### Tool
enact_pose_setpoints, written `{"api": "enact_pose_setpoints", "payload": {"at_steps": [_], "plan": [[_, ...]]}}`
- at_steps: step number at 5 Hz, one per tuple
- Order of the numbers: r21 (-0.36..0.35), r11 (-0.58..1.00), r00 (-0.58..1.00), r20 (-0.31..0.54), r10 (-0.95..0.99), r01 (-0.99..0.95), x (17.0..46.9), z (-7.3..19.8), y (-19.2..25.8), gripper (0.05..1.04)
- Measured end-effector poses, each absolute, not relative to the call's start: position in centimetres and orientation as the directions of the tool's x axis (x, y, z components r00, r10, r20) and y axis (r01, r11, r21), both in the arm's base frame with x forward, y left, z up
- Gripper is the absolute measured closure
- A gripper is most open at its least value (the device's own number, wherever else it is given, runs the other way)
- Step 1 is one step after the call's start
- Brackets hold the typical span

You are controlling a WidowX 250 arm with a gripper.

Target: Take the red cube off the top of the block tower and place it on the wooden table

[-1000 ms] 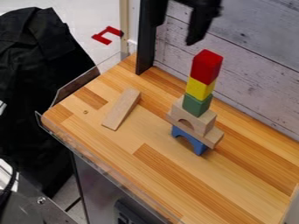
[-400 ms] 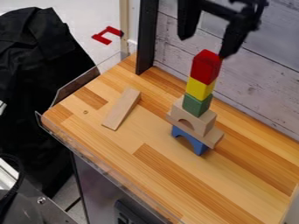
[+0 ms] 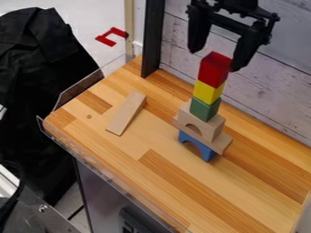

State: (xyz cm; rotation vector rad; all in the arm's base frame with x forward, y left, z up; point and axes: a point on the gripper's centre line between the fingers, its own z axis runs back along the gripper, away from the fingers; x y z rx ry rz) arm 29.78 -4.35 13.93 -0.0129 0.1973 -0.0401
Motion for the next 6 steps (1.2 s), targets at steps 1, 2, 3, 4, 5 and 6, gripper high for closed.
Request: {"api": "enact_pose_setpoints", "payload": {"at_steps": [1,2,3,4,5,6], "plan": [[-0.011,0.999,0.975,-0.218,-0.031,0.030,30.0,13.2,-4.4,0.083],[-0.011,1.000,0.972,-0.235,-0.026,0.024,30.4,12.6,-4.3,0.083],[-0.007,1.000,0.967,-0.254,-0.011,0.010,30.5,12.0,-3.8,0.133],[-0.023,1.000,0.965,-0.261,-0.009,0.003,30.5,11.8,-3.8,0.421],[-0.033,0.999,0.966,-0.257,-0.002,-0.007,30.6,11.7,-3.5,0.530],[-0.039,0.999,0.966,-0.257,-0.002,-0.009,30.6,11.8,-3.5,0.530]]}}
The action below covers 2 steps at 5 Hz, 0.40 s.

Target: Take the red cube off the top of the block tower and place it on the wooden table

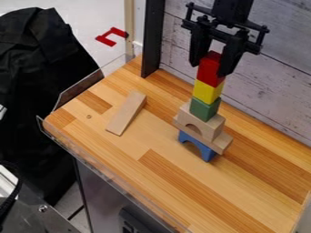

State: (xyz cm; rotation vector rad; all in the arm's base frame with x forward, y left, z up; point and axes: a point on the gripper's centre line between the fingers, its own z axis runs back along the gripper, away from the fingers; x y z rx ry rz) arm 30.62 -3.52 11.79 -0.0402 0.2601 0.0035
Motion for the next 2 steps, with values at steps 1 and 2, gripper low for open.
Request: {"api": "enact_pose_setpoints", "payload": {"at_steps": [1,2], "plan": [[-0.047,0.999,0.969,-0.249,-0.006,-0.006,30.4,12.1,-3.6,0.530],[-0.057,0.998,0.979,-0.202,-0.011,-0.001,29.4,14.1,-3.2,0.530]]}}
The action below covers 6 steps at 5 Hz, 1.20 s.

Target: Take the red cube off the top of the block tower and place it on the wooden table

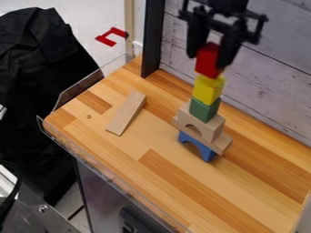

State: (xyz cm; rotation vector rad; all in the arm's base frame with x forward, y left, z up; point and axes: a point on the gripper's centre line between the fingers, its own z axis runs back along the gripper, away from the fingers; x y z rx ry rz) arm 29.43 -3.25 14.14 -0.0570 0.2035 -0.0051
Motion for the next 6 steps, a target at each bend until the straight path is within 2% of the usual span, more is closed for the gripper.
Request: {"api": "enact_pose_setpoints", "payload": {"at_steps": [1,2,4,5,6], "plan": [[-0.064,0.998,0.988,-0.154,-0.008,-0.002,27.8,16.3,-2.3,0.531],[-0.051,0.999,0.987,-0.161,-0.020,0.012,25.9,16.1,-1.7,0.530],[-0.016,1.000,0.946,-0.322,-0.023,0.019,20.4,8.7,0.4,0.531],[-0.012,1.000,0.938,-0.347,-0.022,0.018,19.6,5.7,0.6,0.531],[-0.030,1.000,0.946,-0.324,-0.019,0.009,20.5,3.5,0.3,0.531]]}}
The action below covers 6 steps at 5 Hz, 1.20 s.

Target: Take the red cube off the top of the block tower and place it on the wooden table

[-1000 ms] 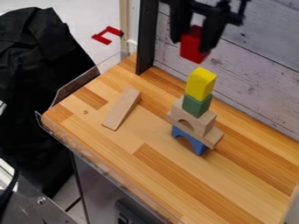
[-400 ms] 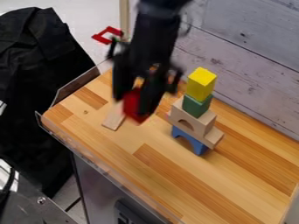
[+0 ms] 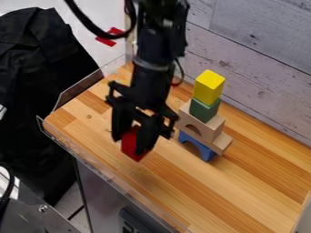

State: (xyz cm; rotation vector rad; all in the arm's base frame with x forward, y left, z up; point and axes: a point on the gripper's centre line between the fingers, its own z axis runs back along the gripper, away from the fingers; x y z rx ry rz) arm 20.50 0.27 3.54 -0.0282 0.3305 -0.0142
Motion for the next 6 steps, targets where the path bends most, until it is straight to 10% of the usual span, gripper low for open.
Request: {"api": "enact_pose_setpoints", "payload": {"at_steps": [4,6], "plan": [[-0.027,0.997,0.937,-0.343,0.063,-0.077,22.4,-1.8,-0.1,0.489],[-0.074,0.991,0.971,-0.222,0.094,-0.113,23.4,3.8,0.1,0.081]]}}
